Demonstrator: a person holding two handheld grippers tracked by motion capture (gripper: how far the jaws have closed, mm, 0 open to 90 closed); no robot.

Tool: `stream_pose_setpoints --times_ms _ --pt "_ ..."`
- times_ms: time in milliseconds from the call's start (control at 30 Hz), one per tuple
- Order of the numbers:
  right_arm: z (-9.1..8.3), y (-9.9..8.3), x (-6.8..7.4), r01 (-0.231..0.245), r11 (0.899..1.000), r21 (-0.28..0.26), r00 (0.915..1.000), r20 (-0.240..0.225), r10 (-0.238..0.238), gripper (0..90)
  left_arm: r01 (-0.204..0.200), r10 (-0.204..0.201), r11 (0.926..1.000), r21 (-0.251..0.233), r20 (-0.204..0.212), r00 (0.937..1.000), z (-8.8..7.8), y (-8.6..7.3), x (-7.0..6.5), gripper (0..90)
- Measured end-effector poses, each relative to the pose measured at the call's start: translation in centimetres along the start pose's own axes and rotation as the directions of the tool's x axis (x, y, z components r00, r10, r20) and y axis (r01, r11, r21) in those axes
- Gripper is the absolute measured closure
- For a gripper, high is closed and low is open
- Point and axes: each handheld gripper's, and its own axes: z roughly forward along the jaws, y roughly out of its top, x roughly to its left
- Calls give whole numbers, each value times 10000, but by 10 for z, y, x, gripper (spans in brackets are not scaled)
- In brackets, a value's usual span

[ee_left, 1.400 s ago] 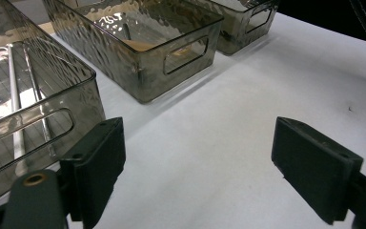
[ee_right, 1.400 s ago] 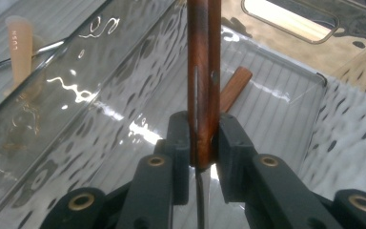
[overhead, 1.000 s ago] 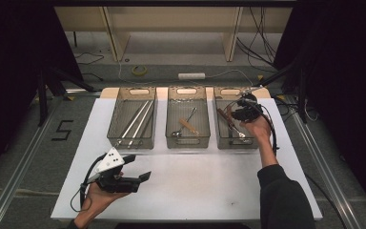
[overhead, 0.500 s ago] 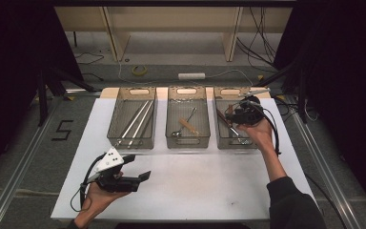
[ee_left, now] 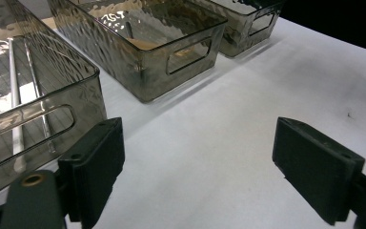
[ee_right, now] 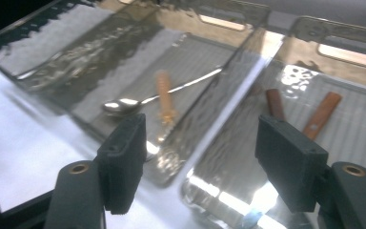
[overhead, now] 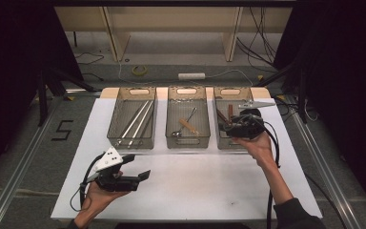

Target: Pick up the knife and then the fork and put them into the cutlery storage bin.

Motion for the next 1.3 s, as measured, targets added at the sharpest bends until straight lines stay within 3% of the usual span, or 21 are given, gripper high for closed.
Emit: stream_pose_setpoints --times_ms 267,367,567,967,1300 --pt "-15 -22 19 19 9977 -684 9986 -532 -56 343 56 -56 10000 -17 28 10000 0 1 1 175" --pt "-20 -31 23 195 9976 -660 9981 -565 -233 330 177 -176 9998 -86 110 9998 0 2 1 175" --pt "-32 -50 26 -217 9946 -1012 9932 -1158 99 314 303 -300 9994 -179 163 9994 1 4 1 173" --pt "-52 -83 44 -371 9838 -1753 9857 -1684 72 307 549 -542 9980 -323 204 9983 -2 2 3 171" --pt "-58 -101 56 -267 9805 -1949 9850 -1726 -75 267 620 -611 9974 -353 271 9978 -3 2 4 169"
